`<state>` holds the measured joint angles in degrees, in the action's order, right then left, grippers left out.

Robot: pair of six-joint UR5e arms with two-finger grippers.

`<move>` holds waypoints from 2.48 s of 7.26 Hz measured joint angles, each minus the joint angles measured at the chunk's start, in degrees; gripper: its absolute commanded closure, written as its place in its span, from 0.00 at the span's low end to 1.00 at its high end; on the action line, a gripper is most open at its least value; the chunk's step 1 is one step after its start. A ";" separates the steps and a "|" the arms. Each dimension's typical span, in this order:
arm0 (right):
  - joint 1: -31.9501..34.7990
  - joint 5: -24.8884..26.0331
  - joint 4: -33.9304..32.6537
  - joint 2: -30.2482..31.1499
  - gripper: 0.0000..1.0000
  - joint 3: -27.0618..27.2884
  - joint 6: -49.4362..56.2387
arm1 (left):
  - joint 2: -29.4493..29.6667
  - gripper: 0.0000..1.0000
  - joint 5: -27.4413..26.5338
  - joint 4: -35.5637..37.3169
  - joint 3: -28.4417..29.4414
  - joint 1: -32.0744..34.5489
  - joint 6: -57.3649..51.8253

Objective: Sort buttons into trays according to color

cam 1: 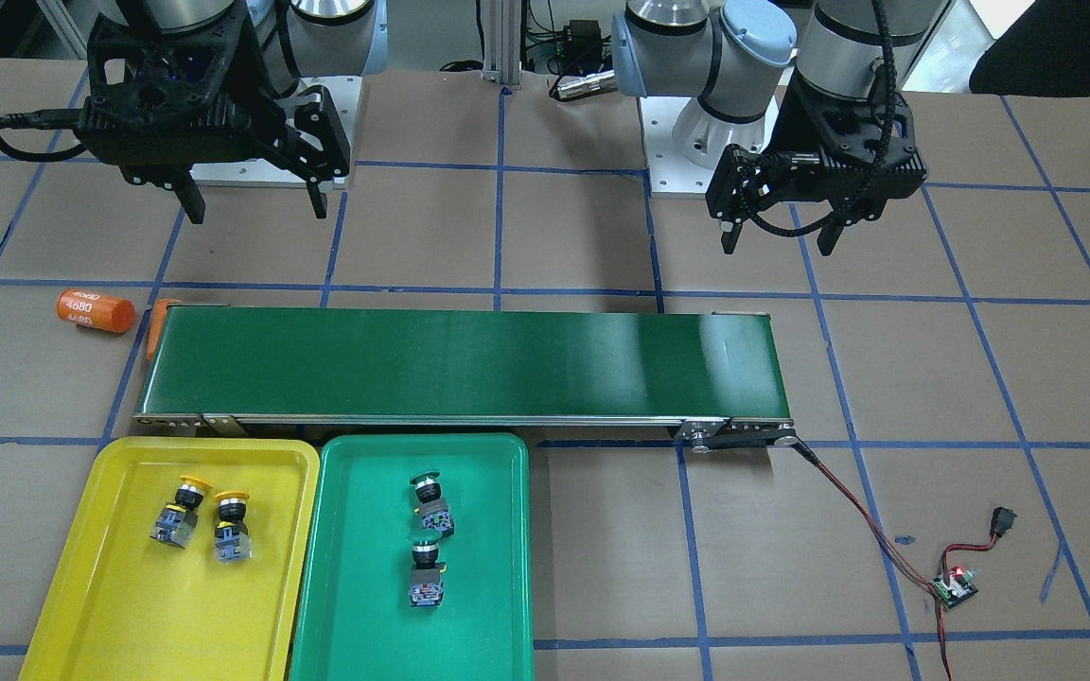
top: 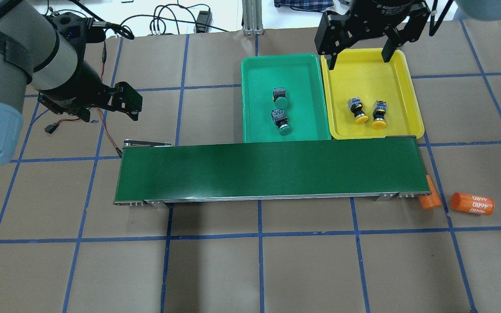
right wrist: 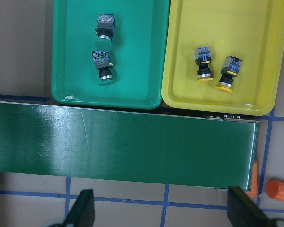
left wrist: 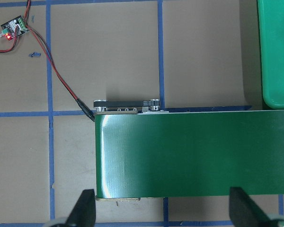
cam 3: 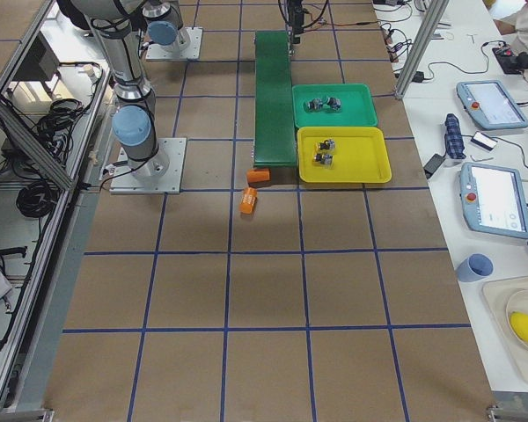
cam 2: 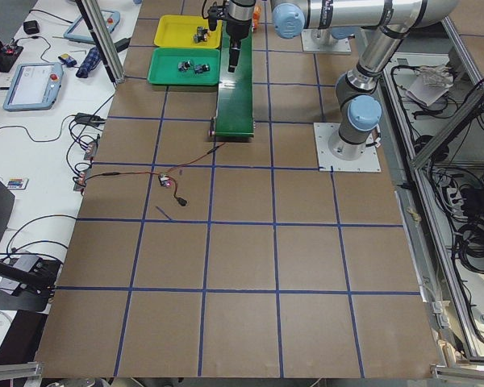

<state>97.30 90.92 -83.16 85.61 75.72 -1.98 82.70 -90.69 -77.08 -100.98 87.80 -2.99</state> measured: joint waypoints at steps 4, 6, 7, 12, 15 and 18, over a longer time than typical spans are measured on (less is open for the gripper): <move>0.05 -0.57 0.31 6.28 0.00 8.60 -0.51 | 0.00 0.00 0.07 -0.02 -0.07 0.04 0.00; 0.16 -0.52 -1.59 8.08 0.00 11.27 -0.03 | 0.31 0.00 0.02 0.00 -0.09 0.06 0.00; 0.19 -0.26 -2.61 8.24 0.00 11.48 0.18 | 0.55 0.00 0.00 0.00 -0.09 0.08 0.00; 0.18 -0.62 -3.88 8.09 0.00 11.09 3.57 | 0.64 0.00 -0.08 0.08 -0.09 0.07 0.00; 0.31 -0.43 -4.85 6.94 0.00 10.61 3.41 | 0.46 0.00 -0.18 0.09 -0.09 0.03 0.00; 0.34 -0.14 -5.11 6.11 0.00 10.32 3.62 | 0.82 0.00 -0.22 0.09 -0.09 0.01 0.00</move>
<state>97.64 90.79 -88.27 91.72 86.04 1.64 83.52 -90.91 -76.99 -101.07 87.81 -2.99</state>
